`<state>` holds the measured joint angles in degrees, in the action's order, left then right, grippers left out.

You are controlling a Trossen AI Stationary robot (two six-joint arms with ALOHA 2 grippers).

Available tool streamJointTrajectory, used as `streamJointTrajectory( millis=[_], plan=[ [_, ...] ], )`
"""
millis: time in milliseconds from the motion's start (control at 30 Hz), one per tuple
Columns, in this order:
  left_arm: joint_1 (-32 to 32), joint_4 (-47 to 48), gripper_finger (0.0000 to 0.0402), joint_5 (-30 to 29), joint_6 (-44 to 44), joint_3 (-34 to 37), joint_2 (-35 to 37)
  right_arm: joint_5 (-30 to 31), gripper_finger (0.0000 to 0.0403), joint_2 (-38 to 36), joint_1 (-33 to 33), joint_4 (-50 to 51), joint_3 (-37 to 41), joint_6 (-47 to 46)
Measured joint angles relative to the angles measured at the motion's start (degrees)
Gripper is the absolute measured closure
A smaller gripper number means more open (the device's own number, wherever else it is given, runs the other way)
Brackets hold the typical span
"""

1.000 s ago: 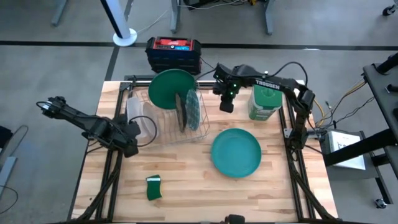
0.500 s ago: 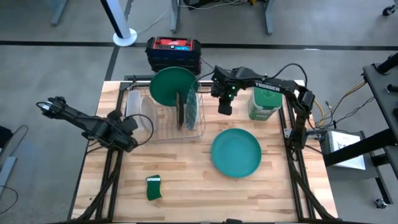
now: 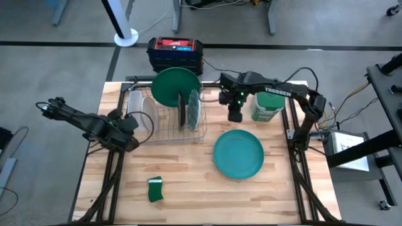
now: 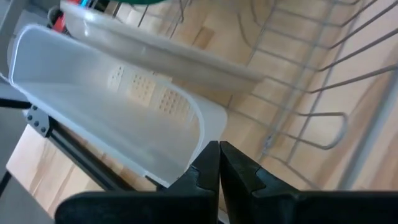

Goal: Sort dishes
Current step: Put the light blue plate on the dish rack

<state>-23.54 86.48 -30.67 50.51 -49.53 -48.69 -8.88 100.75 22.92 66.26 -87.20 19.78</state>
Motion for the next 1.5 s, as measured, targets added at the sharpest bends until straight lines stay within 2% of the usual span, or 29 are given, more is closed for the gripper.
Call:
streamJointTrajectory(
  millis=[167,267,467,667,900,1067,1200,1333,1500],
  plan=[
    [-0.04,-0.53,0.0401,0.01,-4.51,-3.27,-0.02,-0.06,0.0402,-3.71,-2.65,-5.04,7.43,-3.51],
    [-0.04,-0.95,0.0401,-0.57,-7.79,-5.33,0.02,-0.05,0.0387,-4.19,-3.58,-5.37,11.4,-5.58],
    [-0.04,-0.98,0.0401,-1.49,-11.97,-7.78,0.07,-0.18,0.0315,-4.35,-3.57,-6.96,18.5,-9.31],
    [-0.04,-1.56,0.0401,-1.52,-12.29,-7.64,0.11,-0.17,0.0243,-4.35,-3.57,-15.08,24.11,-9.41],
    [-0.04,-2.47,0.0401,-2.01,-12.31,-7.59,0.13,-0.09,0.0208,-4.33,-3.57,-22.41,29.23,-11.08],
    [-0.04,-2.91,0.0401,-3.45,-12.57,-7.46,0.13,-0.1,0.0213,-3.59,-3.53,-27.13,32.57,-11.53],
    [-0.04,-3.11,0.0401,-3.46,-12.57,-7.46,0.15,-0.34,0.0235,-3.08,-3.58,-28.34,33.32,-11.8],
    [-0.04,-3.53,0.0401,-3.48,-12.55,-7.44,0.12,-0.29,0.0279,-3.08,-3.55,-28.43,33.18,-11.38],
    [-0.04,-4.13,0.0401,-3.48,-12.55,-7.44,0.04,-0.38,0.0361,-3.08,-3.57,-28.67,32.0,-10.7]
  ],
)
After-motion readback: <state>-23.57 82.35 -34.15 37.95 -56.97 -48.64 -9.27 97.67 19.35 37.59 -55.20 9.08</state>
